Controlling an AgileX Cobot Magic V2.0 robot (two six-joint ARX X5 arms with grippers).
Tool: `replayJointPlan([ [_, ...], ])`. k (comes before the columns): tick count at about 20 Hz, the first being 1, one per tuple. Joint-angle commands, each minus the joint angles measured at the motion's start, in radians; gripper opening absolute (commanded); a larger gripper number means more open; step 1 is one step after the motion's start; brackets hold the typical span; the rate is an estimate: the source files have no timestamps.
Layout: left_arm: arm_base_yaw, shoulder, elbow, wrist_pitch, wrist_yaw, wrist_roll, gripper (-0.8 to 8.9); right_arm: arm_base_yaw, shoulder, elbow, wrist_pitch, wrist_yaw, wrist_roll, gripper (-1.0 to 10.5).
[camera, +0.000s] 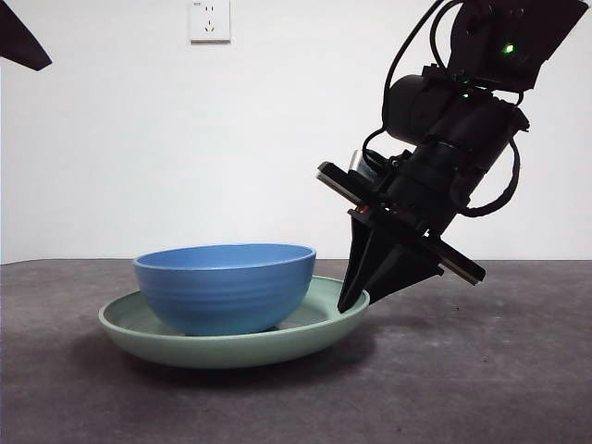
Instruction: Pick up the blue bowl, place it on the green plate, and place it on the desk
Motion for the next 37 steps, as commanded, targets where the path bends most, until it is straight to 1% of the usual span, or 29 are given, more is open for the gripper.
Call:
replayJointPlan([
  [1, -0.005, 0.004, 0.01, 0.005, 0.003, -0.002, 7.19, 0.009, 0.034, 0.02, 0.034, -0.013, 0.032, 0.1],
  [2, -0.005, 0.004, 0.01, 0.005, 0.003, -0.002, 7.19, 0.009, 0.042, 0.02, 0.032, 0.001, 0.034, 0.1],
  [5, -0.005, 0.004, 0.01, 0.004, 0.003, -0.002, 7.19, 0.009, 0.051, 0.02, 0.03, 0.001, 0.035, 0.1],
  [7, -0.005, 0.004, 0.01, 0.005, 0.003, -0.002, 7.19, 0.011, 0.051, 0.02, 0.035, 0.002, 0.035, 0.3],
  [10, -0.005, 0.004, 0.01, 0.005, 0.003, -0.002, 7.19, 0.01, 0.051, 0.02, 0.038, 0.002, 0.034, 2.7],
  [11, -0.005, 0.004, 0.01, 0.004, 0.003, -0.002, 7.19, 0.008, 0.05, 0.021, 0.038, 0.001, 0.032, 3.0],
  [13, -0.005, 0.004, 0.01, 0.002, 0.003, -0.002, 7.19, -0.004, 0.039, 0.022, 0.036, 0.005, 0.025, 3.0],
  [17, -0.005, 0.004, 0.01, 0.002, 0.003, -0.002, 7.19, -0.027, -0.037, 0.026, 0.024, 0.104, 0.027, 3.0],
  [19, -0.005, 0.004, 0.01, 0.007, 0.003, -0.002, 7.19, -0.043, -0.091, 0.029, 0.015, 0.132, 0.026, 3.1],
  [21, -0.005, 0.004, 0.01, 0.008, 0.003, -0.002, 7.19, -0.057, -0.158, 0.029, -0.006, 0.131, 0.026, 3.9],
  [23, -0.005, 0.004, 0.01, 0.008, 0.003, -0.002, 7.19, -0.061, -0.241, 0.029, -0.063, 0.131, 0.011, 5.0],
  [25, -0.005, 0.004, 0.01, 0.01, 0.003, -0.002, 7.19, -0.055, -0.335, 0.029, -0.17, 0.132, -0.018, 5.5],
  [26, -0.005, 0.004, 0.01, 0.011, 0.003, -0.002, 7.19, -0.045, -0.385, 0.029, -0.237, 0.142, -0.051, 5.5],
  [29, -0.005, 0.004, 0.01, 0.024, 0.003, -0.002, 7.19, 0.003, -0.538, 0.028, -0.428, 0.258, -0.131, 5.5],
  [30, -0.005, 0.004, 0.01, 0.028, 0.003, -0.002, 7.19, 0.016, -0.575, 0.028, -0.47, 0.285, -0.138, 5.5],
  [33, -0.005, 0.004, 0.01, 0.035, 0.003, -0.002, 7.19, 0.058, -0.674, 0.028, -0.562, 0.323, -0.155, 5.5],
  [37, -0.005, 0.005, 0.009, 0.035, 0.003, -0.003, 7.19, 0.138, -0.845, 0.028, -0.692, 0.38, -0.156, 5.5],
])
